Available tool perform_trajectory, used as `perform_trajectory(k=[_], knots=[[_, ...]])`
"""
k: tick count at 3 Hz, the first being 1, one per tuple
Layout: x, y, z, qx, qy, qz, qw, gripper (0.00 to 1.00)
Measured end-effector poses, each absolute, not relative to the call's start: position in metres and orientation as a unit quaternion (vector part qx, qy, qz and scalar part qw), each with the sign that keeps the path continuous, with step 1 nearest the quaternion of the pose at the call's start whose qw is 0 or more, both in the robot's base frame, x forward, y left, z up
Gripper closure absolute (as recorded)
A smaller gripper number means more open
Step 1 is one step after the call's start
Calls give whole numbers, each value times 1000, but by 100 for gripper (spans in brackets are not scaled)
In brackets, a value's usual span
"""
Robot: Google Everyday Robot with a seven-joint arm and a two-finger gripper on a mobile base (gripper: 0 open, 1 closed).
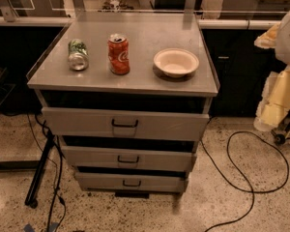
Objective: Open middle drawer
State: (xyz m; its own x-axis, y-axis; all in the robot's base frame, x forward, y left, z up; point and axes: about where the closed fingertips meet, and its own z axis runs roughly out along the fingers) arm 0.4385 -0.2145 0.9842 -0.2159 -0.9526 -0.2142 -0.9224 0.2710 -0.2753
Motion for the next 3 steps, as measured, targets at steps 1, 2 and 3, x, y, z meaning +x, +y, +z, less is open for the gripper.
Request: perform_trajectory(k=[1, 2, 3], knots=[[439, -214, 984, -602, 778, -44, 172, 0], [434, -212, 978, -597, 782, -38, 174, 0], [425, -201, 958, -586, 791, -42, 170, 0]])
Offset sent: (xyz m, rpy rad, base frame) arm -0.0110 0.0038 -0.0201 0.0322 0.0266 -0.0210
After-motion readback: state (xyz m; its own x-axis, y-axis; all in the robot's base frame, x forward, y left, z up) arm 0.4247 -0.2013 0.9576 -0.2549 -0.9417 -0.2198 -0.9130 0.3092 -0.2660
